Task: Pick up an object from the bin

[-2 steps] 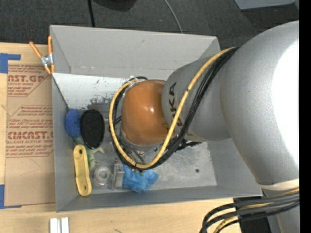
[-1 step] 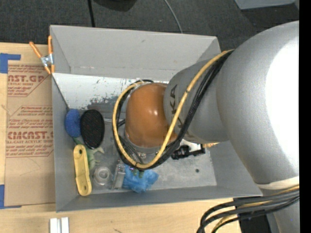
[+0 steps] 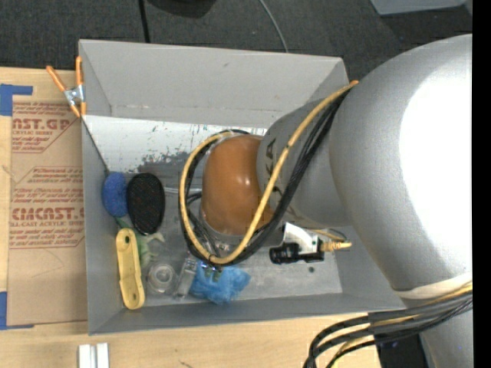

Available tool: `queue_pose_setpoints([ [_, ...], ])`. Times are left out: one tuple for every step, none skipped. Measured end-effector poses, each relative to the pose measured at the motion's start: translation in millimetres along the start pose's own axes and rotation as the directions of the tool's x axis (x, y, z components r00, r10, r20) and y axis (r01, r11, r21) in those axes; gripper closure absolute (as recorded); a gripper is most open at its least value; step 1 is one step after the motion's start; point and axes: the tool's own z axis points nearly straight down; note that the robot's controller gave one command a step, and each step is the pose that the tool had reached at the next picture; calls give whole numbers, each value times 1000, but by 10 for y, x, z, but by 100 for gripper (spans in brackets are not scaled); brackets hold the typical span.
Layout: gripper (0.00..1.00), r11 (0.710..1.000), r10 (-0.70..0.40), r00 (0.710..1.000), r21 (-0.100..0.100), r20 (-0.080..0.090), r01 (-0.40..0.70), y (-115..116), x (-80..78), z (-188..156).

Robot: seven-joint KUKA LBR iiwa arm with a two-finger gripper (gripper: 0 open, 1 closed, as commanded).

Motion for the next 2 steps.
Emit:
queue_pose_setpoints([
  [0, 969, -247, 969, -1, 0, 247, -160, -218, 160],
  [100, 972, -236, 972, -1, 1, 236, -850, -378, 321],
])
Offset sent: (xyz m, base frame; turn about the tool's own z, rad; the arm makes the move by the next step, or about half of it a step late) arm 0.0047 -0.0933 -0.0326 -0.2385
